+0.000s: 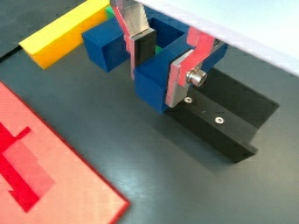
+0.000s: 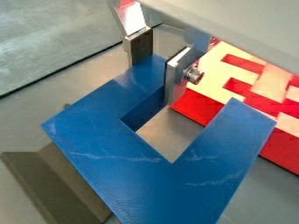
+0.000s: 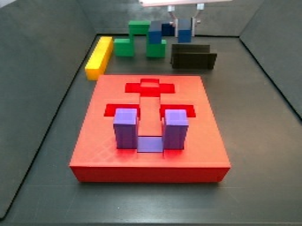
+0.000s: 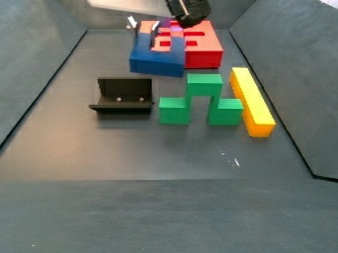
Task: Pick up the blue object. Move up. Place the blue object on the fixture. Regrasp the blue object. Move to above the board. Insert the blue object.
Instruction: Place the blue object on the fixture.
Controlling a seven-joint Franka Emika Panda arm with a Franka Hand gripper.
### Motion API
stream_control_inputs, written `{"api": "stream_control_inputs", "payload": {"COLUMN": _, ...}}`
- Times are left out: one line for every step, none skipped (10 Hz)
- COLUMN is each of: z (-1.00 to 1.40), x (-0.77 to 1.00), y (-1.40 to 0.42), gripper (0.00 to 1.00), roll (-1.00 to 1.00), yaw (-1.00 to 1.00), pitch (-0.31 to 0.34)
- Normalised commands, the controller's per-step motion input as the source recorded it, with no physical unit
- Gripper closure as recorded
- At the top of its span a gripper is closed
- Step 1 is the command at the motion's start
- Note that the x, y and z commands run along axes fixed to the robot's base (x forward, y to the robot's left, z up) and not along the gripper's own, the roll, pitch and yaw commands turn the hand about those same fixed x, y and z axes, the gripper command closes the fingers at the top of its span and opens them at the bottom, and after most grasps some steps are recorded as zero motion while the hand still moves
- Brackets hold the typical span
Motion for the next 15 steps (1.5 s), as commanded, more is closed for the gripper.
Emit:
{"api": "stream_control_inputs", "payload": {"z": 0.01, "x": 1.00, "y": 0.27, "gripper": 1.00, "roll": -0.21, "yaw": 0.00, "pitch": 0.200}}
{"api": "stream_control_inputs", "payload": {"z": 0.03, "x": 0.98, "y": 0.30, "gripper": 1.00, "roll": -0.39, "yaw": 0.00, "pitch": 0.131}}
{"api": "stream_control_inputs", "payload": {"z": 0.13, "x": 0.92, "y": 0.28, "gripper": 1.00, "roll": -0.54, "yaw": -0.03, "pitch": 0.066}}
{"api": "stream_control_inputs", "payload": {"z": 0.27, "x": 0.83, "y": 0.25, "gripper": 1.00, "roll": -0.65, "yaw": -0.24, "pitch": 0.000}}
{"api": "stream_control_inputs", "payload": {"z": 0.00, "x": 0.31, "y": 0.02, "gripper": 1.00, "roll": -0.16, "yaw": 0.00, "pitch": 0.000}}
{"api": "stream_control_inputs", "payload": {"z": 0.00, "x": -0.03, "y": 0.00, "gripper": 1.00, "roll": 0.00, "yaw": 0.00, "pitch": 0.000}}
{"api": "stream_control_inputs", "payload": {"z": 0.00, "x": 0.29, "y": 0.01, "gripper": 1.00, "roll": 0.00, "yaw": -0.04, "pitch": 0.171}}
{"api": "stream_control_inputs", "payload": {"z": 0.16, "x": 0.69, "y": 0.27, "gripper": 1.00, "roll": -0.42, "yaw": -0.06, "pitch": 0.306}}
{"api": "stream_control_inputs", "payload": {"z": 0.27, "x": 0.80, "y": 0.26, "gripper": 1.00, "roll": -0.55, "yaw": -0.03, "pitch": 0.334}}
{"api": "stream_control_inputs", "payload": {"z": 0.27, "x": 0.76, "y": 0.25, "gripper": 1.00, "roll": -0.54, "yaw": 0.00, "pitch": 0.451}}
{"api": "stream_control_inputs", "payload": {"z": 0.17, "x": 0.71, "y": 0.19, "gripper": 1.00, "roll": -0.71, "yaw": 0.00, "pitch": 0.406}}
{"api": "stream_control_inputs", "payload": {"z": 0.15, "x": 0.71, "y": 0.15, "gripper": 1.00, "roll": -0.77, "yaw": 0.00, "pitch": 0.409}}
{"api": "stream_control_inputs", "payload": {"z": 0.11, "x": 0.73, "y": 0.12, "gripper": 1.00, "roll": -0.78, "yaw": 0.00, "pitch": 0.400}}
{"api": "stream_control_inputs", "payload": {"z": 0.01, "x": 0.78, "y": 0.05, "gripper": 1.00, "roll": -0.61, "yaw": -0.06, "pitch": 0.429}}
{"api": "stream_control_inputs", "payload": {"z": 0.00, "x": 0.79, "y": 0.01, "gripper": 1.00, "roll": -0.53, "yaw": -0.17, "pitch": 0.431}}
